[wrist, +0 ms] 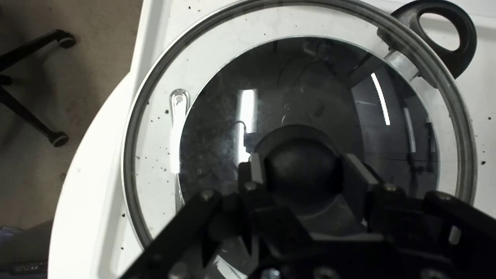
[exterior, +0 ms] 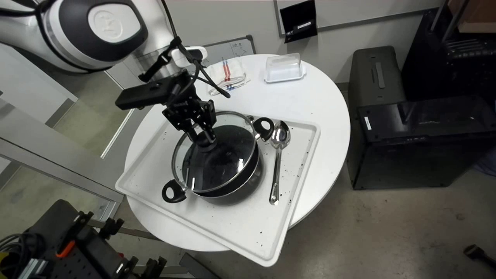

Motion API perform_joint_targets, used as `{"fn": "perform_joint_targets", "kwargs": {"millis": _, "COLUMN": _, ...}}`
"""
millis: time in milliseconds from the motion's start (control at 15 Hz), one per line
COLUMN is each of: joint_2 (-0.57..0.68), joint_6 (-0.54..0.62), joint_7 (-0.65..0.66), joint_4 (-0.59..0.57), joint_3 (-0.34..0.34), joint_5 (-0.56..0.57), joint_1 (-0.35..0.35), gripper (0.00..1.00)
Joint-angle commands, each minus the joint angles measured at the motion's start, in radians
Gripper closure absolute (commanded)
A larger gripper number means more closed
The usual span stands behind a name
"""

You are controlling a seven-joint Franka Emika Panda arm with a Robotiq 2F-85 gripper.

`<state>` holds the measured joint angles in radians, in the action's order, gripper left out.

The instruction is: Put the glass lid on the black pot.

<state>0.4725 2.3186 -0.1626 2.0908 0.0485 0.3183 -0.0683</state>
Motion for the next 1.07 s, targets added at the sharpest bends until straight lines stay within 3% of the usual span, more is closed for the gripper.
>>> {"fn": "perform_joint_targets", "kwargs": {"millis": 0, "joint_2": 0.023, "joint_6": 0.005, "joint_7": -0.016, "joint_4": -0.023, "joint_3": 0.000, "joint_5": -0.031, "joint_1": -0.005, "gripper": 0.75}}
{"fn": "perform_joint_targets", "kwargs": {"millis": 1000, "joint_2": 0.111, "joint_6": 0.103, "joint_7": -0.012, "joint_4": -0.040, "joint_3": -0.005, "joint_5": -0.046, "joint_1": 0.000, "gripper": 0.75}}
